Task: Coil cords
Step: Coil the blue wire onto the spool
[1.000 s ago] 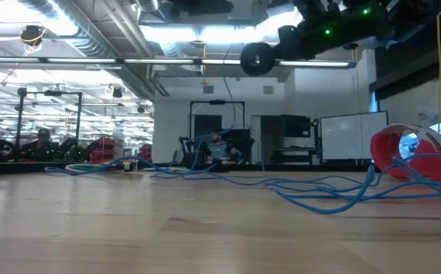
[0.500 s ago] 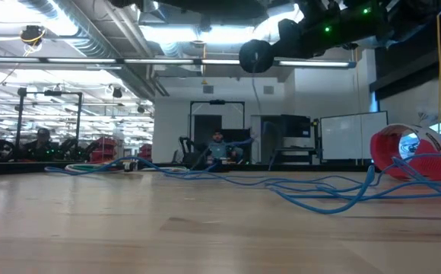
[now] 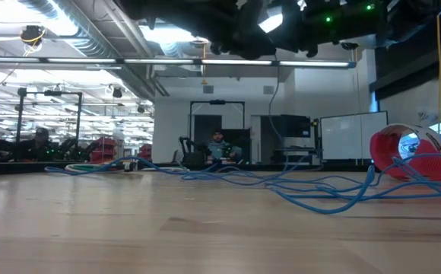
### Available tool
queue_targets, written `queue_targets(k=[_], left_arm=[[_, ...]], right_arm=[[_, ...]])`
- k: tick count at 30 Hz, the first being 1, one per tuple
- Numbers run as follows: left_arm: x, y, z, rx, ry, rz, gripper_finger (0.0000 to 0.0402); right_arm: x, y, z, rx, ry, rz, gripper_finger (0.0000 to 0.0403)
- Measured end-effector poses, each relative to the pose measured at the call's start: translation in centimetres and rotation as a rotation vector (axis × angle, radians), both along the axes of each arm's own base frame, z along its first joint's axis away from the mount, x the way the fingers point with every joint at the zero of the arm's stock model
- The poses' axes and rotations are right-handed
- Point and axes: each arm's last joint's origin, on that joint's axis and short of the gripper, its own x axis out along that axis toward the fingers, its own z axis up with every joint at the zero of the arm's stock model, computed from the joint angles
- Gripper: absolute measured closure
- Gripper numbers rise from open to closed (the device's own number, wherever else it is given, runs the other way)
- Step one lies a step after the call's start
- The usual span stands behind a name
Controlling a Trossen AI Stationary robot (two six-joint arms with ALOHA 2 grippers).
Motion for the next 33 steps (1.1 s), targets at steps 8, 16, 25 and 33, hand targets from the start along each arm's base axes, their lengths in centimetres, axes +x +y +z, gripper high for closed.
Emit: queue_targets(k=[8, 16, 25, 33], left_arm=[[0.2, -0.4, 1.1, 0.0, -0.114, -0.012, 0.0401], [0.3, -0.2, 1.7, 0.001, -0.171, -0.003, 0.0401], [0.0, 0.4, 0.2, -0.03, -0.019, 0.023, 0.0401], [-0.4, -0.2, -1.2, -0.037, 0.134, 0.014, 0.0401]], right_arm=[[0.0, 0.1, -0.1, 0.013, -0.002, 0.027, 0.039], [0.1, 0.3, -0.1, -0.014, 0.013, 0.114, 0.039], [0.1, 0.4, 0.3, -0.002, -0.038, 0.152, 0.039], [-0.1, 0.5, 0.5, 0.005, -0.033, 0.159, 0.039]])
